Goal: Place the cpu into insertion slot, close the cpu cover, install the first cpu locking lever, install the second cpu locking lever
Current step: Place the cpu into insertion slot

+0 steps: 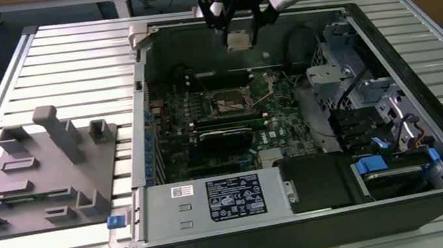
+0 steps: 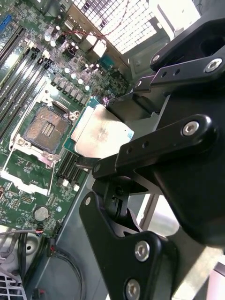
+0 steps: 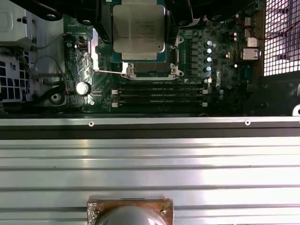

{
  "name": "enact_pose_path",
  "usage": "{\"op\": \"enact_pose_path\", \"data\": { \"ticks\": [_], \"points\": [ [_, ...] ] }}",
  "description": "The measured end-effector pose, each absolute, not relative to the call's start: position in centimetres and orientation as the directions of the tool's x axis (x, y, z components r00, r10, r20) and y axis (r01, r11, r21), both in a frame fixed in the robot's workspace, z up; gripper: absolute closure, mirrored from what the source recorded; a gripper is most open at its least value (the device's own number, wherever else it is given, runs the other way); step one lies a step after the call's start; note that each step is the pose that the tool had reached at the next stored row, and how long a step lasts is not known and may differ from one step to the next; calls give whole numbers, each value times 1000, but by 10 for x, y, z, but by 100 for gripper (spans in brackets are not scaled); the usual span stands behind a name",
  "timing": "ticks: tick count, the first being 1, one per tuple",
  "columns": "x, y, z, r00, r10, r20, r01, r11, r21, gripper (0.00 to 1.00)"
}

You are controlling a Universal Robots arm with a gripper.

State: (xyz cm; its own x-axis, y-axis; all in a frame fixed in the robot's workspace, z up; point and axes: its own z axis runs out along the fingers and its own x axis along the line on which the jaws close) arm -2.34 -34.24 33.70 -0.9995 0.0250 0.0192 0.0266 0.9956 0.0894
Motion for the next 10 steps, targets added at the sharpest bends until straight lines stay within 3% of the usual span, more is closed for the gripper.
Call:
{"op": "enact_pose_path", "data": {
  "ticks": [10],
  "points": [
    [-24, -342, 332, -1000, 25, 19, 26, 996, 89, 46]
  ]
}}
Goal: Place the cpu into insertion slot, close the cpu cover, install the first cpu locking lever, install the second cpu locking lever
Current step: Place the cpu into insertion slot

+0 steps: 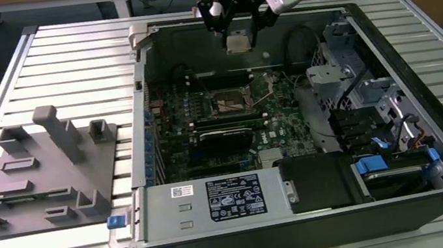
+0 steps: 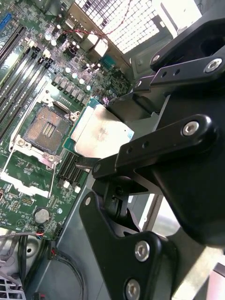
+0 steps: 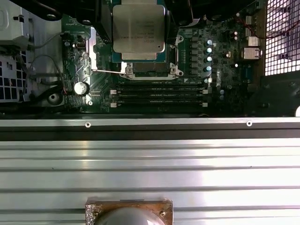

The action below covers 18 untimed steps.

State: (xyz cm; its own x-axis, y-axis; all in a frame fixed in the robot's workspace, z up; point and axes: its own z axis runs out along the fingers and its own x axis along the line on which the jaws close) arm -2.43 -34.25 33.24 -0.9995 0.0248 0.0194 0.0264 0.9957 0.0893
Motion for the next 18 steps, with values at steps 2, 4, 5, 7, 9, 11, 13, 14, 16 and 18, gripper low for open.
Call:
{"op": "enact_pose_path", "data": {
  "ticks": [2, 4, 5, 7, 9, 11, 13, 14, 16, 18],
  "points": [
    [-24, -342, 332, -1000, 25, 19, 26, 996, 89, 46],
    [-24, -342, 332, -1000, 25, 19, 26, 996, 90, 46],
    [-24, -342, 332, -1000, 25, 19, 26, 996, 90, 46],
    [-24, -342, 331, -1000, 25, 19, 26, 996, 89, 46],
    [-24, -342, 330, -1000, 25, 19, 26, 996, 89, 46],
    [-24, -342, 330, -1000, 25, 19, 26, 996, 89, 46],
    [-24, -342, 330, -1000, 25, 19, 26, 996, 89, 46],
    [-24, -342, 330, -1000, 25, 19, 26, 996, 89, 46],
    [-24, -342, 330, -1000, 25, 19, 26, 996, 90, 46],
    [-25, -342, 329, -1000, 25, 19, 26, 996, 89, 46]
  ]
}}
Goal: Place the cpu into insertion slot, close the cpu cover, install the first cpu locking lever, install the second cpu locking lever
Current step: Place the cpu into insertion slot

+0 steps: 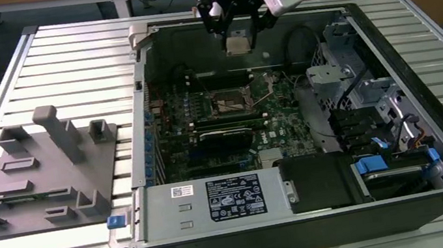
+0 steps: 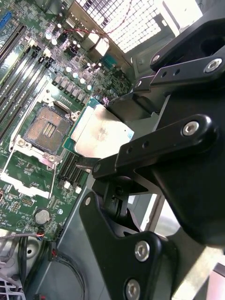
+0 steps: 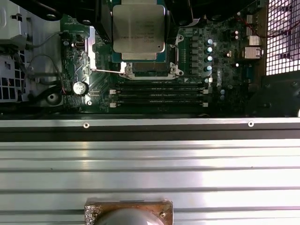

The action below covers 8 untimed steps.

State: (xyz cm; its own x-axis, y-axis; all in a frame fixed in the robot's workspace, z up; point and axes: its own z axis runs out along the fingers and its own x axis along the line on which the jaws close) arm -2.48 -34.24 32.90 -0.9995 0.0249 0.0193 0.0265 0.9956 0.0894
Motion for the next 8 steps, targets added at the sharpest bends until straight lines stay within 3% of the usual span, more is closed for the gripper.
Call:
{"op": "enact_pose_path", "data": {
  "ticks": [8],
  "points": [
    [-26, -342, 327, -1000, 25, 19, 26, 996, 89, 46]
  ]
}}
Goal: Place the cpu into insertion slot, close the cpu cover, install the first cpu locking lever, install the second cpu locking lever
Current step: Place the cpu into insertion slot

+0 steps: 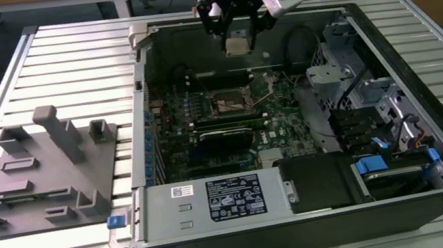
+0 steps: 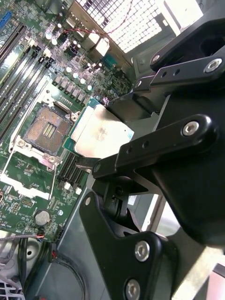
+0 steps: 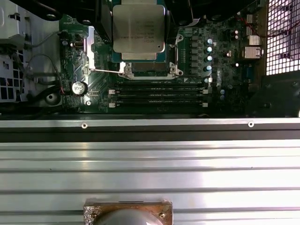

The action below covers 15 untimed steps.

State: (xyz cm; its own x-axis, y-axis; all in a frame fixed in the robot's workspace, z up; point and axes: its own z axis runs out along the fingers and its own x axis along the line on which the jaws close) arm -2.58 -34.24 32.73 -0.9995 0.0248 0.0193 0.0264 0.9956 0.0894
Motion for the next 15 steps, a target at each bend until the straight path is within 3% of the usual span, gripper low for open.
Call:
{"op": "enact_pose_path", "data": {
  "ticks": [15],
  "points": [
    [-27, -342, 321, -1000, 25, 19, 26, 996, 89, 46]
  ]
}}
